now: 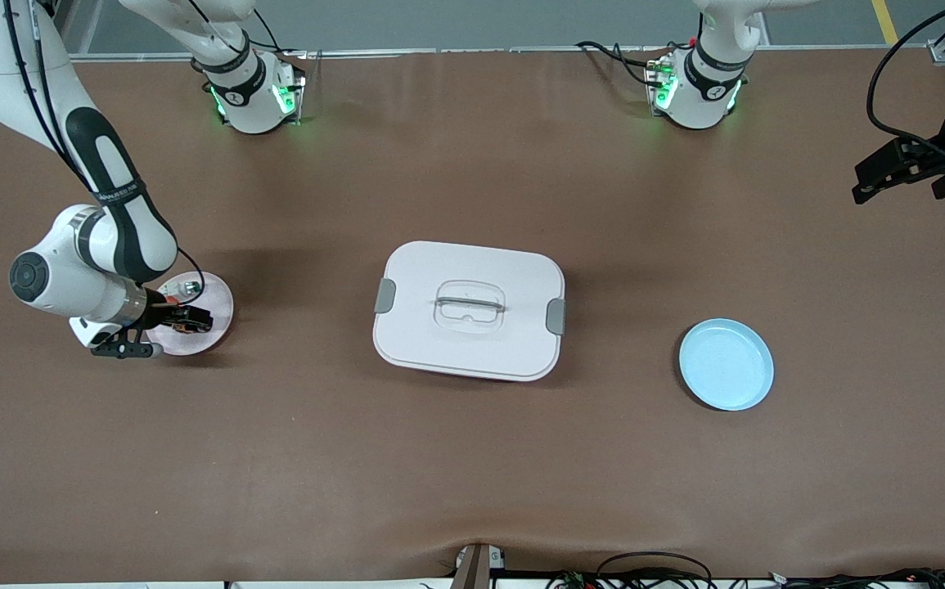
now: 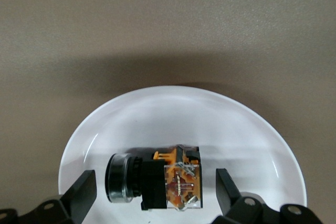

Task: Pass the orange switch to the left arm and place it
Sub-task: 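Close the right gripper on the orange switch and lift it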

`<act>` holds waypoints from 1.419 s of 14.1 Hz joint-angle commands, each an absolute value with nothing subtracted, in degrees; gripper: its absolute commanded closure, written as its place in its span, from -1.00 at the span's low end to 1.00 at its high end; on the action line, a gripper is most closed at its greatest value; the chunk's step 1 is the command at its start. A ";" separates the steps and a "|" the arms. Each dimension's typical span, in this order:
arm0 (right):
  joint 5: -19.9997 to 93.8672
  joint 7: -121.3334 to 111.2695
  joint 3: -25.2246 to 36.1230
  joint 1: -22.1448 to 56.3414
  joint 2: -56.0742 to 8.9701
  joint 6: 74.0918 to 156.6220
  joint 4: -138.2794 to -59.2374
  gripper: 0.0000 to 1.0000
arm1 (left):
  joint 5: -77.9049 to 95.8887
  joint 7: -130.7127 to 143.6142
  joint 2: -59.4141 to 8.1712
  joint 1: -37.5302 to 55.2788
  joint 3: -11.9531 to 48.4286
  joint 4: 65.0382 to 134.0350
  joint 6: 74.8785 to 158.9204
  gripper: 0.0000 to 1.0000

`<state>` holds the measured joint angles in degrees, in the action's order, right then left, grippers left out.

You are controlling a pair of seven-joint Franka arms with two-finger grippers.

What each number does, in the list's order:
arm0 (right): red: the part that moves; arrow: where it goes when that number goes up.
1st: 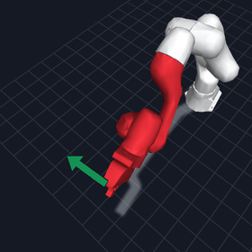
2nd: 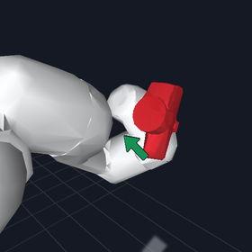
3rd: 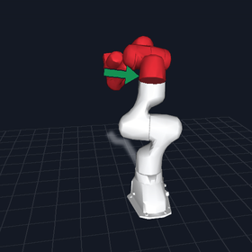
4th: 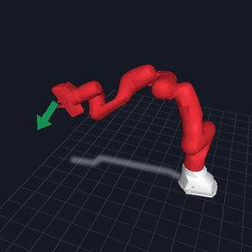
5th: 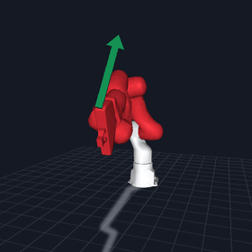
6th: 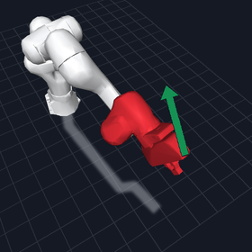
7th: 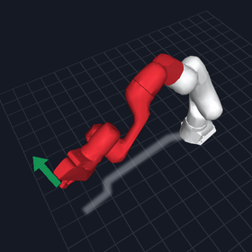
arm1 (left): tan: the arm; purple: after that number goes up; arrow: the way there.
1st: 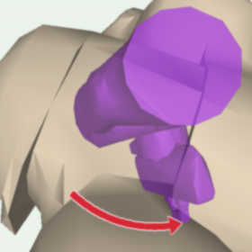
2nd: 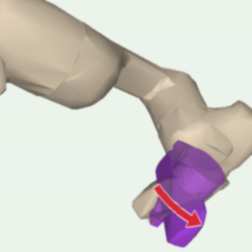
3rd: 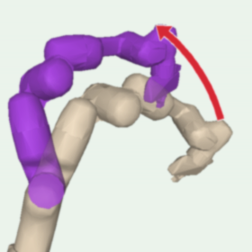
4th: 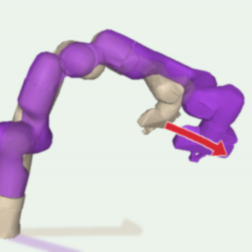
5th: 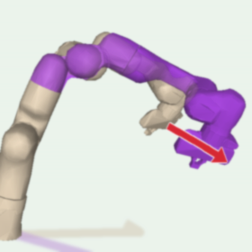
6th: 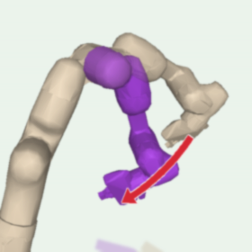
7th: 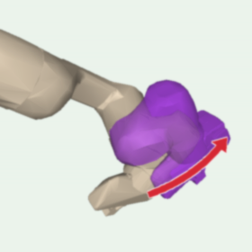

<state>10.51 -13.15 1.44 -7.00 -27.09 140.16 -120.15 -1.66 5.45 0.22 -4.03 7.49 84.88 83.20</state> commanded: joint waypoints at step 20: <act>14.23 8.23 0.36 -6.07 -24.53 107.60 -101.70 1.00 | -1.23 4.75 0.26 -4.13 7.47 84.37 83.06 -1.00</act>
